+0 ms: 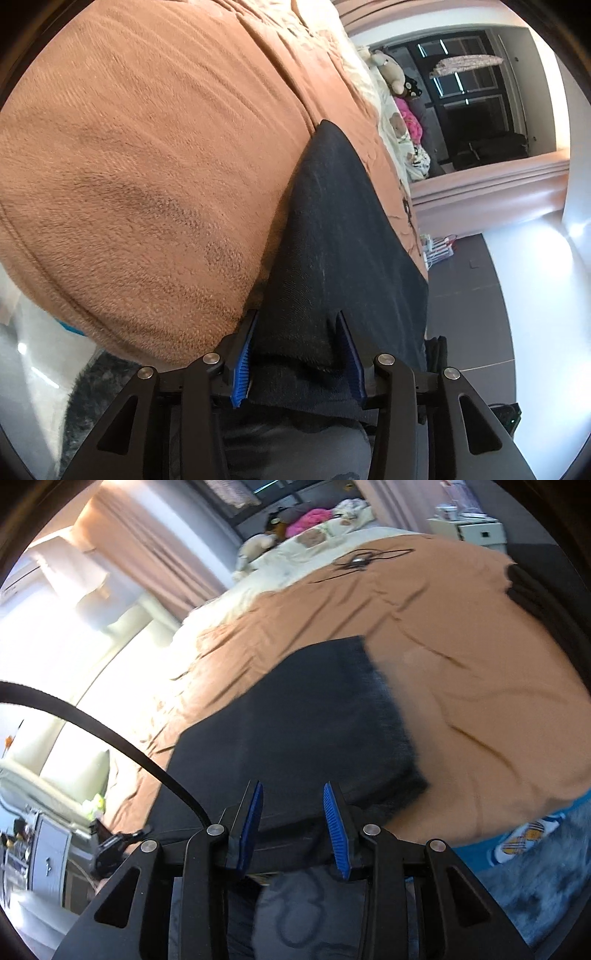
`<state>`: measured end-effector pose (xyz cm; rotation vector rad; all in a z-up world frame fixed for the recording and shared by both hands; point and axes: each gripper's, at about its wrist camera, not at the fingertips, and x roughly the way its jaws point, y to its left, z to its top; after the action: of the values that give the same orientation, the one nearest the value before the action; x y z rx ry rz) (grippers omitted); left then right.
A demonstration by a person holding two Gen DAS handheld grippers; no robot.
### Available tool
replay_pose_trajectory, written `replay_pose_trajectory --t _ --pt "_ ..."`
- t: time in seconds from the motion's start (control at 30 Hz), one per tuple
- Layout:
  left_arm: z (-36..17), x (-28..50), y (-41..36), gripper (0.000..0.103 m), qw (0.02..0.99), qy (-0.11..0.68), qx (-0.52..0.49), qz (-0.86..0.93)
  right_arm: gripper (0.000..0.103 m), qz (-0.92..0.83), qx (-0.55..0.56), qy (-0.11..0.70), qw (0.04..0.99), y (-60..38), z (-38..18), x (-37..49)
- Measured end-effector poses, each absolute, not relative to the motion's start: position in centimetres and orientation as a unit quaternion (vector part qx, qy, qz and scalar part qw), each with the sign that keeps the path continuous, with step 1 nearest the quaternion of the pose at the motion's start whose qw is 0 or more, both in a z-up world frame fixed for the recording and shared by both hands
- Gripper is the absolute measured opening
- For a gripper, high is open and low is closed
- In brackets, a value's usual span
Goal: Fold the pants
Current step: 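Release the waistband and grasp the pants edge with the right tool while the left tool holds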
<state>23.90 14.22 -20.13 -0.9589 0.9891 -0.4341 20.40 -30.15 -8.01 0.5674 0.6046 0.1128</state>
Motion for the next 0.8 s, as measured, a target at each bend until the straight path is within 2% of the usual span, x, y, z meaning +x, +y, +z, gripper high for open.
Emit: replay_pose_trajectory --t 0.1,0.17,0.2,0.3,0.7,0.77,0.8 --pt "-20.2 24.0 14.3 0.043 0.748 0.446 -0.449 -0.2 0.032 0.066 0.255 0.301 0.917 -26.0 -8.5 22.0" --pt "-20.1 23.8 14.3 0.032 0.753 0.447 -0.442 -0.193 0.032 0.073 0.249 0.306 0.916 -25.2 -8.4 22.8" --pt "-20.0 23.7 14.3 0.023 0.754 0.447 -0.44 -0.195 0.032 0.074 0.244 0.309 0.916 -24.7 -8.2 23.6" --pt "-19.5 23.4 14.4 0.016 0.75 0.442 -0.448 -0.205 0.032 0.065 0.217 0.326 0.918 -22.4 -7.6 25.5" --pt "-17.7 23.0 14.5 0.014 0.757 0.436 -0.439 -0.211 0.032 0.09 0.171 0.384 0.903 -15.1 -8.0 34.5" --pt "-17.9 22.9 14.6 0.014 0.754 0.437 -0.442 -0.212 0.029 0.092 0.163 0.39 0.902 -14.2 -8.4 35.5" --pt "-18.0 22.9 14.6 0.014 0.754 0.437 -0.443 -0.212 0.023 0.096 0.157 0.394 0.9 -13.5 -8.6 36.2"
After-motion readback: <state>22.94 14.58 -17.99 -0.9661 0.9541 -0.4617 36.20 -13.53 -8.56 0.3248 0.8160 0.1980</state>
